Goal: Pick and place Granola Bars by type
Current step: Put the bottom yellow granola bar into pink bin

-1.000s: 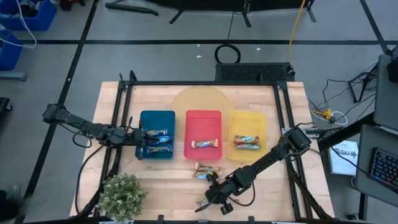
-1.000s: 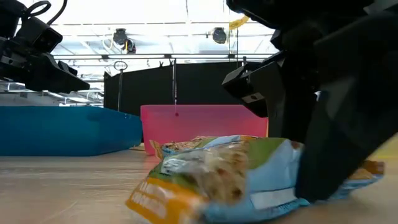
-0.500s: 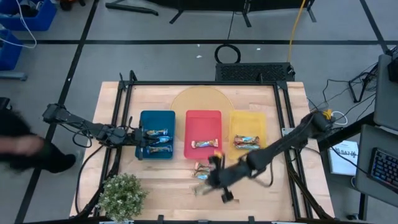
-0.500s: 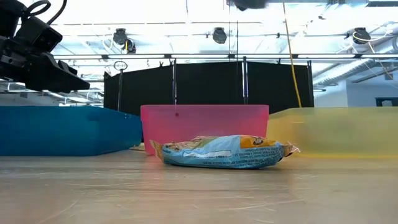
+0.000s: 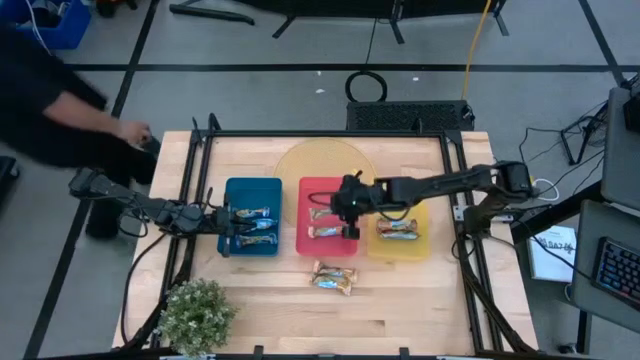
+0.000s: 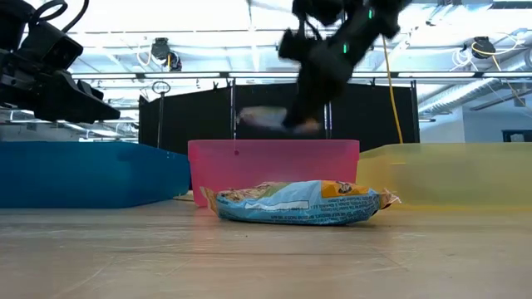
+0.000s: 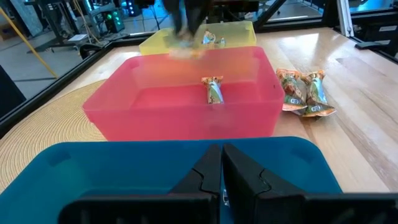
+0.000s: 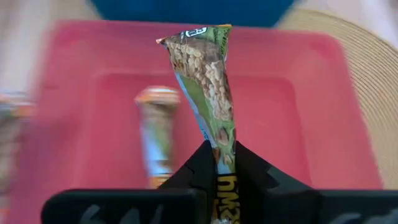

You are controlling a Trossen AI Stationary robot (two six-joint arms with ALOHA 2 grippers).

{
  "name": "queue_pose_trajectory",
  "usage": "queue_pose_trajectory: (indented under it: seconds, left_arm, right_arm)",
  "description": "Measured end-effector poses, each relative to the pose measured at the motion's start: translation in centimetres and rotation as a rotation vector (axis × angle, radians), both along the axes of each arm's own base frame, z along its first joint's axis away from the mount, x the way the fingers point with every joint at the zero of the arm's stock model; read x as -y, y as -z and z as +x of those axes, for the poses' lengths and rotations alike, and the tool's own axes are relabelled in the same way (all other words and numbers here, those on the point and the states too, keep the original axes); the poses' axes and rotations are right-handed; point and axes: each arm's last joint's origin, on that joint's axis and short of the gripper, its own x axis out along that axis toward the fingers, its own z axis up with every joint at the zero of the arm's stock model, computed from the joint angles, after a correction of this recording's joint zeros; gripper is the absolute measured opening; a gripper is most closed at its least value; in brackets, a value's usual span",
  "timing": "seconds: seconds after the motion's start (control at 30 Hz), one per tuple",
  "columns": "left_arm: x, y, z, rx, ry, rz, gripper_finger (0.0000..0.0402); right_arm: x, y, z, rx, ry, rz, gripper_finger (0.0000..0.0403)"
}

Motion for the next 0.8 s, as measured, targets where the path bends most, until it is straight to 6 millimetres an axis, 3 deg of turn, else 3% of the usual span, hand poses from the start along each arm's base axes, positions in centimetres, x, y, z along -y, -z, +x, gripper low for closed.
queue_pose_trajectory:
  seconds: [0.2, 0.6, 0.7, 0.8]
  left_arm:
    - [0.0, 0.0, 0.0, -0.001, 0.006, 0.022, 0.0024]
    - [0.0, -0.1, 0.0, 0.007, -0.007, 0.034, 0.0024]
    - [0.0, -0.1, 0.0, 0.007, -0.007, 0.035, 0.0024]
    - [0.0, -0.1, 0.0, 0.007, -0.006, 0.039, 0.0024]
  right_arm:
    - [2.3, 3.0, -0.9, 0.062, -0.005, 0.093, 0.0019]
    - [2.5, 6.7, 0.1, 0.02, 0.05, 0.144, 0.0021]
    - [2.5, 7.1, 0.1, 0.003, 0.058, 0.151, 0.0028]
    - [2.4, 6.6, 0.1, 0.024, 0.058, 0.153, 0.0059]
